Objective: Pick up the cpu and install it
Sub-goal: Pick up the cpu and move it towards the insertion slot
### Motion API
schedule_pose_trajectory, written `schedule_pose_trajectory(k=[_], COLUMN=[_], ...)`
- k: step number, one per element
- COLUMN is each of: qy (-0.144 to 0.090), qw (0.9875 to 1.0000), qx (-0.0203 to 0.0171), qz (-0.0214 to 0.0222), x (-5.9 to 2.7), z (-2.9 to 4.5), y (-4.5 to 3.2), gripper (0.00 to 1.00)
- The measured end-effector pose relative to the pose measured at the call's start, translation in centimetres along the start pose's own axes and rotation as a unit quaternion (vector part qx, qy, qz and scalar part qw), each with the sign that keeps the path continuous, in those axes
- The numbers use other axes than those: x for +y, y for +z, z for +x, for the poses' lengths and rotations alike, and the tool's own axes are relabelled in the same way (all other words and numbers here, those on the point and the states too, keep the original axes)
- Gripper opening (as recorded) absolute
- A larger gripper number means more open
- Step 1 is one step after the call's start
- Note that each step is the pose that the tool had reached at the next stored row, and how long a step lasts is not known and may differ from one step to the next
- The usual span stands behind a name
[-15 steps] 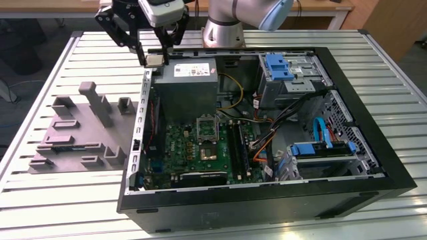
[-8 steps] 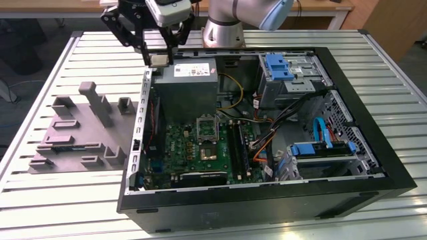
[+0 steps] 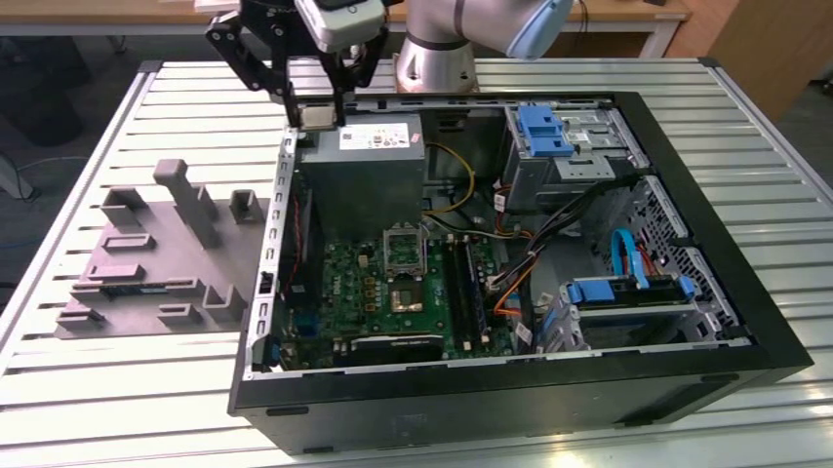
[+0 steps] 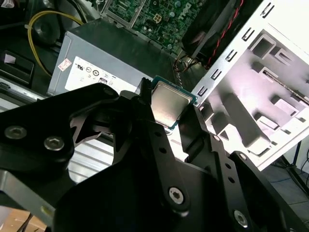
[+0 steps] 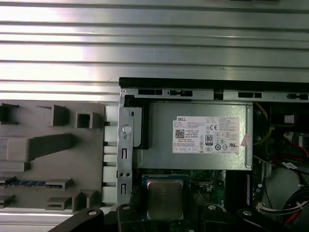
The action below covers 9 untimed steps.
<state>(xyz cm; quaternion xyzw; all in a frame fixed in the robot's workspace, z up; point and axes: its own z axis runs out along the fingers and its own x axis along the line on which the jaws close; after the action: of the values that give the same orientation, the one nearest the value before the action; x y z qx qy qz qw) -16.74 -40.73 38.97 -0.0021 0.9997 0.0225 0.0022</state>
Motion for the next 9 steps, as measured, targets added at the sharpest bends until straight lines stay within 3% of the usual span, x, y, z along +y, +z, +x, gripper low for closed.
schedule_pose_trajectory(k=[9], qy=[0.0], qw=[1.0], qx=[0.0], qz=[0.0], x=[0.0], z=[-0.82], y=[0.01], gripper=[0.47])
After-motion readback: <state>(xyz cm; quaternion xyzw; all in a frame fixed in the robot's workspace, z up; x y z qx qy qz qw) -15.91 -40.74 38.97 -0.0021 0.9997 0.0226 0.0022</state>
